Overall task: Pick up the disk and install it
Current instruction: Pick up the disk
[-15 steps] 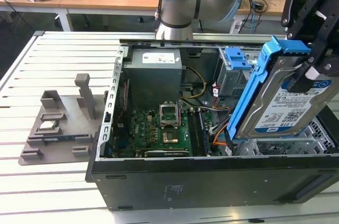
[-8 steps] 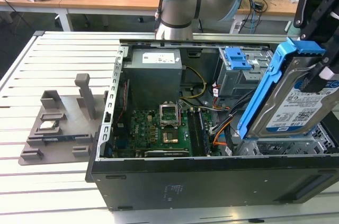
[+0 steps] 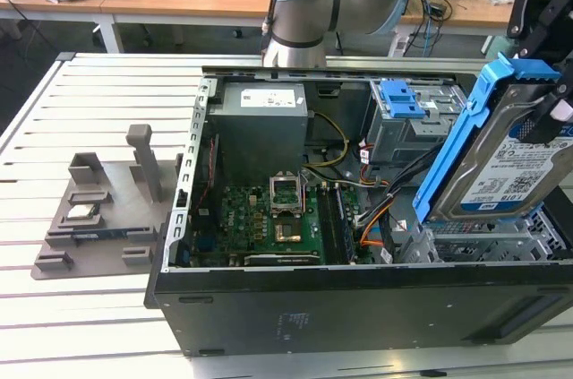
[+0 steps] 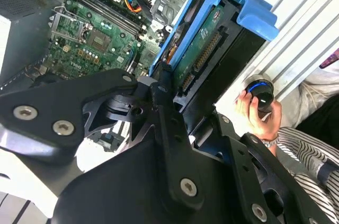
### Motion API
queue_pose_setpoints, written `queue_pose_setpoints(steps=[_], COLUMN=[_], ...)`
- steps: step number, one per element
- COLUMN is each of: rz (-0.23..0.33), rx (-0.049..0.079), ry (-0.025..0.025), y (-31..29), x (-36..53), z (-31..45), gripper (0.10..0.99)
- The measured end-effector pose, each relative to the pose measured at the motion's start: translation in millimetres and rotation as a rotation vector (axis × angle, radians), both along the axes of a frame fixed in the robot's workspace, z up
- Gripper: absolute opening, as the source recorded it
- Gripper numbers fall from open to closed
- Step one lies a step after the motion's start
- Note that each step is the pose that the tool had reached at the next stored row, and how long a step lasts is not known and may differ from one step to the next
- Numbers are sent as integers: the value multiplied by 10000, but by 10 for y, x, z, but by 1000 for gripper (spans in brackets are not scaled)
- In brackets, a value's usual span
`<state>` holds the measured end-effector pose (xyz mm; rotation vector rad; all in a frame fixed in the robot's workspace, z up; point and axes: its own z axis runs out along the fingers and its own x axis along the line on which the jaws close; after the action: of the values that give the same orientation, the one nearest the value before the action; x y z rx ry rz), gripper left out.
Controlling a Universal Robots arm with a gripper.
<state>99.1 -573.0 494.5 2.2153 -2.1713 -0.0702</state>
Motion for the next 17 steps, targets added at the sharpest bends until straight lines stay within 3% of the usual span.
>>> queue_pose_setpoints(steps=[7, 17], rz=[1, 1], rx=[1, -1], ry=[0, 1], y=[0, 0], x=[1, 12], z=[-8, -80], gripper=[361, 361])
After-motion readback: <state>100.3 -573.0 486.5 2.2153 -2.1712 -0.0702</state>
